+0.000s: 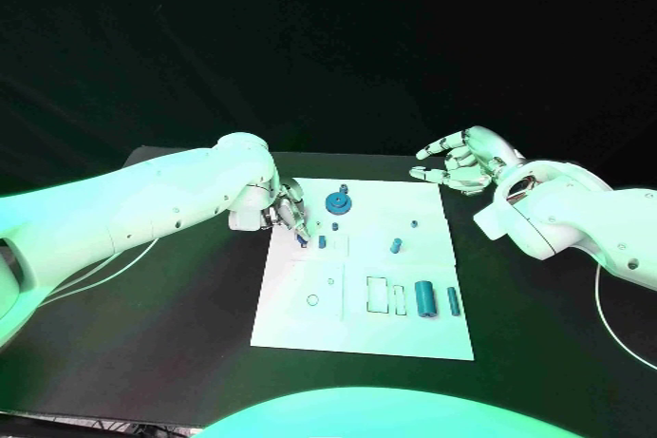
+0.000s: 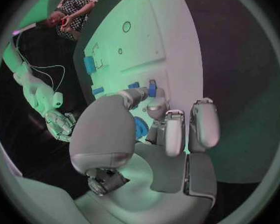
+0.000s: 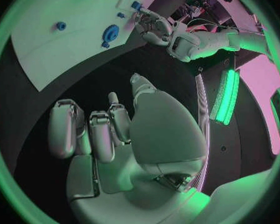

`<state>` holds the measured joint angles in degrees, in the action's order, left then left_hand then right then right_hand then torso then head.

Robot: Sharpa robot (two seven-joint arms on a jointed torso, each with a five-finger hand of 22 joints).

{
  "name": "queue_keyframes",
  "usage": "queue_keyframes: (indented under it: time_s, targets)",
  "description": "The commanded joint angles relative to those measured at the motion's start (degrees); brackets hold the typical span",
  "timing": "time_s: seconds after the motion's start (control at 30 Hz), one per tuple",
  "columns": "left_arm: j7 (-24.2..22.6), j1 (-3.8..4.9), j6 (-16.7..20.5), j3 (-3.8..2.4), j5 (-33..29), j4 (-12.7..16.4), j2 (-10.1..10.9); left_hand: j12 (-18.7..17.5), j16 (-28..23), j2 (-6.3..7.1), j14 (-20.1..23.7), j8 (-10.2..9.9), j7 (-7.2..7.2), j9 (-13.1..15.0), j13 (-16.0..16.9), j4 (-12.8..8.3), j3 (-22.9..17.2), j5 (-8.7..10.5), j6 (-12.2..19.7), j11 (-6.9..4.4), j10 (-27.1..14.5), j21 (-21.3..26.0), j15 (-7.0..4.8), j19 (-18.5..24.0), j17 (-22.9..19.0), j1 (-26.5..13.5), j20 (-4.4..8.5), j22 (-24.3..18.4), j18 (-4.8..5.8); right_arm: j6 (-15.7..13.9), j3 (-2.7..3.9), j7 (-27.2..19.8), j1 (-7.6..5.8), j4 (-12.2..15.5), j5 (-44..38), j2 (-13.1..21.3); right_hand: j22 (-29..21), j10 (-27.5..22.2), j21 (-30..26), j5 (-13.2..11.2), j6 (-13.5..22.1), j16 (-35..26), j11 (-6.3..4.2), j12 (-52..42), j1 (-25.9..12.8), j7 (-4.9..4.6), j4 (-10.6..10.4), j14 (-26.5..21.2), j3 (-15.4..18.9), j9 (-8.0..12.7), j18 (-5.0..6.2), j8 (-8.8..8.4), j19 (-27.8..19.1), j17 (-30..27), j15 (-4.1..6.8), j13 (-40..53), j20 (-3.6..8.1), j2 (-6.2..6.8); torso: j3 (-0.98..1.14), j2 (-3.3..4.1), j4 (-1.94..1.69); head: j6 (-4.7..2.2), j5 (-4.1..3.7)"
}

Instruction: Assemble the parts on the task board

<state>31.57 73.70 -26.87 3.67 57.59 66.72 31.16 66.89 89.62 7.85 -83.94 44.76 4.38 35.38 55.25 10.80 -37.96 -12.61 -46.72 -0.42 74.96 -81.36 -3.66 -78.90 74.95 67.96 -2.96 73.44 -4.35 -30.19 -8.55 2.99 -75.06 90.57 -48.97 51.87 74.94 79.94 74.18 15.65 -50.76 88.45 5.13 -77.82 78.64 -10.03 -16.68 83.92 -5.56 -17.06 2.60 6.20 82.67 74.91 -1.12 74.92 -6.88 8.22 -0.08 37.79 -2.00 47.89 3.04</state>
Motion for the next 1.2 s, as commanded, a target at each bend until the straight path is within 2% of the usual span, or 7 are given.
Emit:
queue_keyframes:
  time_s: [0.03,0.6,0.8,1.2]
  targets:
    - [0.53,-0.08,-2.26,0.13,-0.08,0.16,-0.05,0.27,-0.09,0.13,-5.80,0.27,-0.58,6.01,0.10,-9.22,-9.57,-0.20,-0.51,-0.11,0.29,-0.21,0.01,-0.19,14.21,0.09,0.15,0.02,0.43,0.72,0.02,-0.66,0.03,0.00,-0.53,-0.06,6.48,-0.32,-0.20,0.31,-0.03,-0.38,-0.01,0.20,-0.47,0.01,0.12,4.84,0.30,0.12,0.99,0.35,-0.26,9.93,0.30,3.35,0.14,-0.01,-0.03,0.00,-0.02,-0.09,0.02]
    - [0.60,-0.12,-2.50,0.23,-0.47,0.75,0.12,0.18,-0.14,0.06,-5.78,0.33,-0.72,6.22,-0.21,-9.24,-9.98,-0.20,-0.88,-0.24,0.44,-0.24,-0.09,-0.24,14.12,-0.47,0.23,0.09,0.44,0.83,0.02,-0.73,0.04,-0.04,-0.53,-0.13,6.48,-0.32,-0.20,0.31,-0.03,-0.38,-0.01,0.20,-0.47,0.01,0.12,4.84,0.30,0.12,0.99,0.35,-0.26,9.93,0.30,3.35,0.14,-0.01,0.00,0.00,-0.04,0.06,0.00]
    - [0.61,-0.13,-2.30,0.32,-0.45,0.76,0.21,-0.21,-0.17,0.58,-5.76,0.36,-0.97,6.62,-1.00,-9.99,-11.21,-0.57,-1.31,-0.49,0.53,-0.32,-0.32,-0.35,14.07,-1.27,0.44,0.24,0.46,0.90,0.02,-0.77,0.04,-0.03,-0.53,-0.13,6.48,-0.32,-0.20,0.31,-0.03,-0.38,-0.01,0.20,-0.47,0.01,0.12,4.84,0.30,0.12,0.99,0.35,-0.26,9.93,0.30,3.35,0.14,-0.01,-0.02,0.02,0.00,0.07,-0.02]
    - [0.62,-0.26,-1.69,0.57,-0.12,0.77,0.07,-0.53,-0.15,0.74,-5.77,0.44,-1.10,6.85,-1.63,-10.10,-11.65,-0.50,-1.64,-0.59,0.57,-0.43,-0.41,-0.49,14.10,-1.94,0.53,0.45,0.51,0.87,0.02,-0.85,0.04,0.00,-0.53,-0.10,6.48,-0.32,-0.20,0.31,-0.03,-0.38,-0.01,0.20,-0.47,0.01,0.12,4.84,0.30,0.12,0.99,0.35,-0.26,9.93,0.30,3.35,0.14,-0.01,-0.03,0.06,0.03,0.12,-0.08]
